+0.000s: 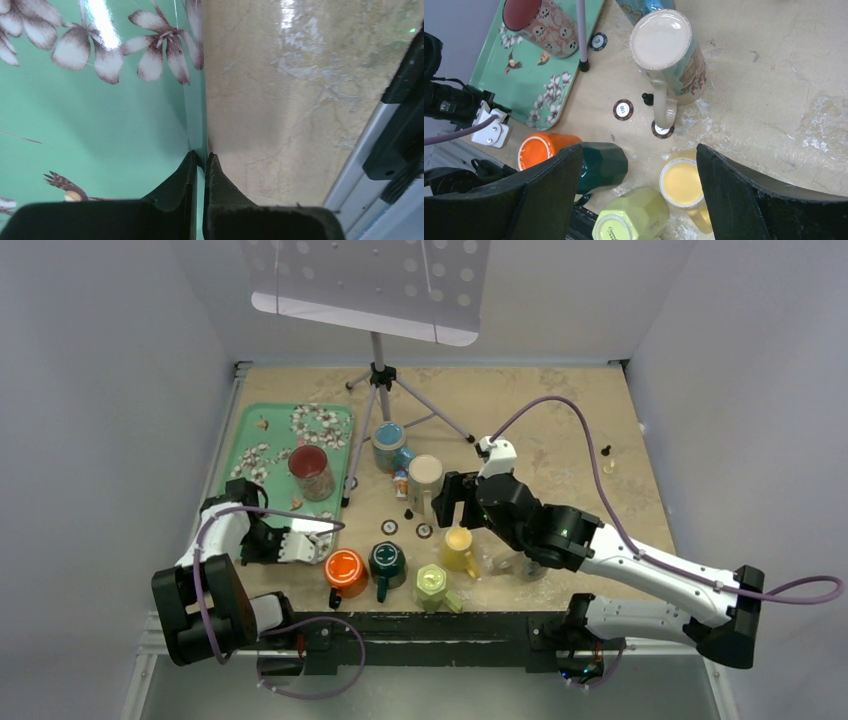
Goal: Turn the mug right side up
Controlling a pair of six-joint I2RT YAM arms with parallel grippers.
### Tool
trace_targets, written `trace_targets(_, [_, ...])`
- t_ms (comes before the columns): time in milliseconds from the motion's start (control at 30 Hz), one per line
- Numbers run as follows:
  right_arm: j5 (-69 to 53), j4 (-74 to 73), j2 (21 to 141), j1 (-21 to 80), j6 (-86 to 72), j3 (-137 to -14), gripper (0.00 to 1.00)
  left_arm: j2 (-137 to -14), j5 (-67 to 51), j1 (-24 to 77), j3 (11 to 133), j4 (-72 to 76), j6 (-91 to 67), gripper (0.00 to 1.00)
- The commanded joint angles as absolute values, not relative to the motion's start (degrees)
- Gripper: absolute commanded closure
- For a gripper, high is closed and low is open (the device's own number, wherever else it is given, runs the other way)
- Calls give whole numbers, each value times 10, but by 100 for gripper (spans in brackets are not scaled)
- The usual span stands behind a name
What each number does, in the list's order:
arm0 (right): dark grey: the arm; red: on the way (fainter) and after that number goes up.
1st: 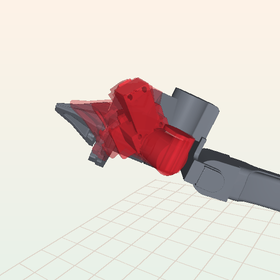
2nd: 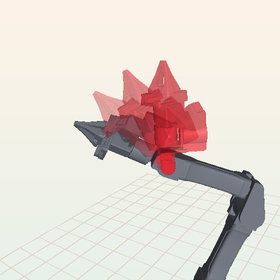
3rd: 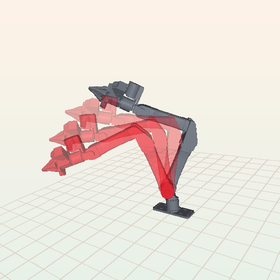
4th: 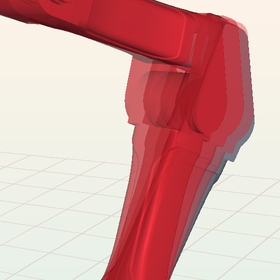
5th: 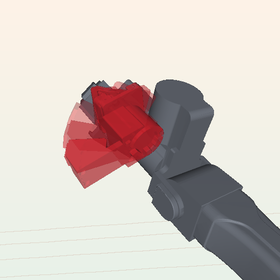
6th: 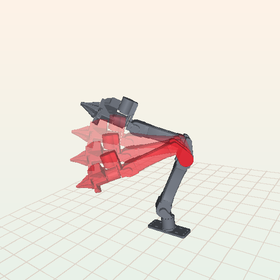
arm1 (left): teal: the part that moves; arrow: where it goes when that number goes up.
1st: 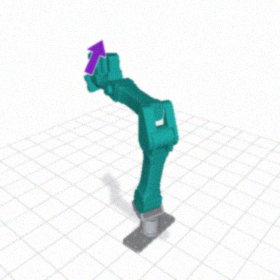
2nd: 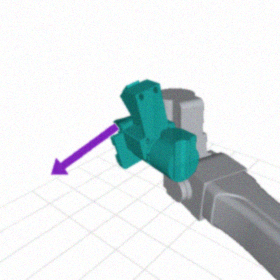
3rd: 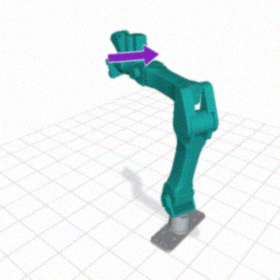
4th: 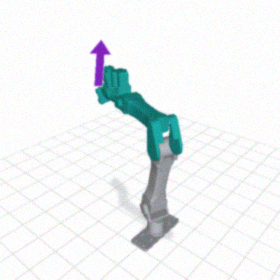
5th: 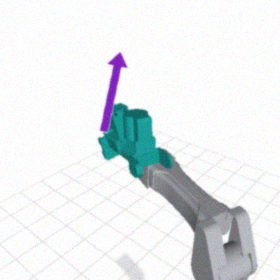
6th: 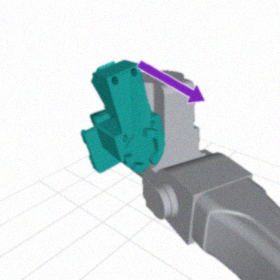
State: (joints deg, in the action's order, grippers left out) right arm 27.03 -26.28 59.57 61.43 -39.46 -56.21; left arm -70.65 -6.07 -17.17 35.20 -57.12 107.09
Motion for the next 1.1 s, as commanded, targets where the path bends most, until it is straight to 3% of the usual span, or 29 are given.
trace_targets(0, [298,-196,596,613,-372,-571,13,-715,-13,-172,351,-728,1026,100])
trace_targets(200, [268,-68,605,605,-233,-634,11,-701,-16,-172,341,-703,1013,100])
trace_targets(233, [265,-60,609,599,-220,-646,10,-704,-22,-172,353,-706,1002,96])
trace_targets(267, [265,-49,615,591,-208,-655,10,-708,-30,-172,370,-712,988,84])
trace_targets(300, [265,-29,622,585,-198,-657,10,-711,-40,-171,392,-722,971,66])
trace_targets(367, [272,79,630,580,-163,-631,9,-715,-68,-172,442,-742,935,25])
trace_targets(400, [266,160,632,579,-133,-604,9,-714,-81,-172,467,-748,916,12])
trace_targets(467, [249,383,658,574,-53,-556,8,-708,-108,-172,515,-769,894,1])
trace_targets(633, [243,552,801,552,67,-626,9,-681,-162,-172,602,-842,874,0])
trace_targets(867, [268,722,972,526,69,-729,10,-675,-298,-171,698,-869,739,0])
trace_targets(1067, [284,697,1107,491,88,-867,11,-671,-350,-170,711,-895,738,1])
